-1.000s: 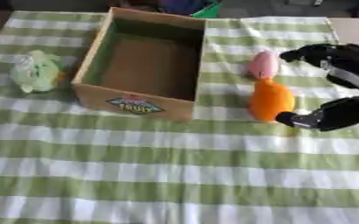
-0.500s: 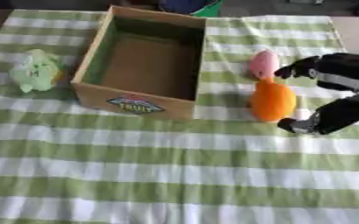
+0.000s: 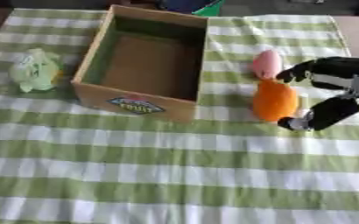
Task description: Pick up objects on the table and place them in the box.
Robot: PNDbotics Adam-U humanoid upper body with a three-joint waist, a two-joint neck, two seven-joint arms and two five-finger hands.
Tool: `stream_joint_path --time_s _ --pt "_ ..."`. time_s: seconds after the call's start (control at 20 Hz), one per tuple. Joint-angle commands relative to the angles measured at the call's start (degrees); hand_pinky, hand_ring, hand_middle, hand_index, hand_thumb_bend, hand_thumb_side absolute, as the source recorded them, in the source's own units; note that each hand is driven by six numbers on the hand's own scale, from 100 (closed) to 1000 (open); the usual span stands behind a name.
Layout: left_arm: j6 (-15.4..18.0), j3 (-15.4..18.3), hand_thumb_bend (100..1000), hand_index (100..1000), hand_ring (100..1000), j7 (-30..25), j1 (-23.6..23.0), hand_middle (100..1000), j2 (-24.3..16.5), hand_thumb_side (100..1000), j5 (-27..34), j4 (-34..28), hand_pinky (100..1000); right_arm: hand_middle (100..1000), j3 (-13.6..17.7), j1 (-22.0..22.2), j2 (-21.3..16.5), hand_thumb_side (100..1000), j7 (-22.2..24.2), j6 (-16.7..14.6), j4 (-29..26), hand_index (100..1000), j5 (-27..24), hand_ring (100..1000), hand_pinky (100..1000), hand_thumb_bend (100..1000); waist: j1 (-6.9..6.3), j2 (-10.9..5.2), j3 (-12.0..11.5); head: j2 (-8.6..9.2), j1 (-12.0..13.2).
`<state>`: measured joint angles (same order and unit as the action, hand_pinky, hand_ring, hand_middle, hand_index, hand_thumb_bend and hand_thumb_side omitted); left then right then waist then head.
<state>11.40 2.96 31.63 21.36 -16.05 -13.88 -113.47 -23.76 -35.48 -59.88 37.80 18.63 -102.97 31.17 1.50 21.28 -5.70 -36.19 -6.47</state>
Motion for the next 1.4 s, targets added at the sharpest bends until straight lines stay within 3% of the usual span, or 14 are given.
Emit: stream_joint_path --time_s 0.05,0.25,0.6,0.65,0.75,0.95,1.1,1.15,1.35,1.4 --pt "-0.05 -0.09 100 787 668 -0.15 0.53 709 -0.31 849 0.05 -1.13 700 865 -0.02 -1.34 -0.23 596 -0.58 -0.53 2.28 1000 1.82 899 826 382 -0.06 -0.83 -0.11 0.60 -0.15" --pt "-0.13 -0.11 100 785 668 -0.17 0.56 707 -0.24 847 0.08 -1.13 699 815 -0.92 -1.77 0.52 588 -0.78 -1.42 3.58 975 2.42 889 815 352 -0.06 -0.57 -0.22 0.56 -0.24" --pt "-0.15 -0.15 100 783 669 -0.22 0.66 707 -0.12 848 0.11 -1.13 700 654 -1.57 -2.35 1.31 532 -2.14 -1.07 4.28 772 1.89 847 776 195 -0.02 -0.43 -0.26 0.60 -0.36" --pt "-0.15 -0.16 100 783 669 -0.24 0.65 707 -0.10 848 0.11 -1.13 699 622 -1.54 -2.42 1.38 502 -2.65 -0.84 4.30 734 1.75 835 767 102 -0.02 -0.43 -0.26 0.63 -0.34" --pt "-0.19 -0.15 100 782 669 -0.24 0.63 707 -0.09 847 0.11 -1.13 699 567 -1.29 -2.49 1.47 425 -4.15 -0.17 4.09 672 1.34 801 741 100 -0.03 -0.45 -0.21 0.58 -0.32" --pt "-0.22 -0.18 100 782 670 -0.24 0.65 708 -0.05 846 0.14 -1.13 699 544 -1.03 -2.56 1.43 207 -7.28 1.43 3.42 652 0.21 770 714 100 0.00 -0.54 -0.12 0.64 -0.31" --pt "-0.25 -0.15 100 782 670 -0.24 0.61 708 -0.03 846 0.14 -1.13 699 540 -0.97 -2.59 1.34 127 -8.65 2.19 2.76 648 -0.48 759 704 100 -0.01 -0.64 -0.07 0.64 -0.30" --pt "-0.26 -0.15 100 783 670 -0.25 0.60 708 -0.02 846 0.14 -1.13 699 543 -0.88 -2.58 1.25 176 -9.04 2.33 2.39 651 -0.58 749 694 100 0.00 -0.68 -0.03 0.64 -0.29" --pt "-0.36 -0.15 100 783 670 -0.31 0.59 708 0.00 846 0.16 -1.13 699 542 -0.66 -2.28 0.95 184 -9.88 2.80 1.22 651 -0.78 748 692 100 0.02 -0.74 0.01 0.70 -0.29" --pt "-0.37 -0.15 100 783 671 -0.32 0.58 708 -0.01 845 0.16 -1.13 699 548 -0.60 -2.30 0.89 300 -9.97 2.82 1.03 655 -0.83 737 678 100 0.03 -0.79 0.05 0.70 -0.29"
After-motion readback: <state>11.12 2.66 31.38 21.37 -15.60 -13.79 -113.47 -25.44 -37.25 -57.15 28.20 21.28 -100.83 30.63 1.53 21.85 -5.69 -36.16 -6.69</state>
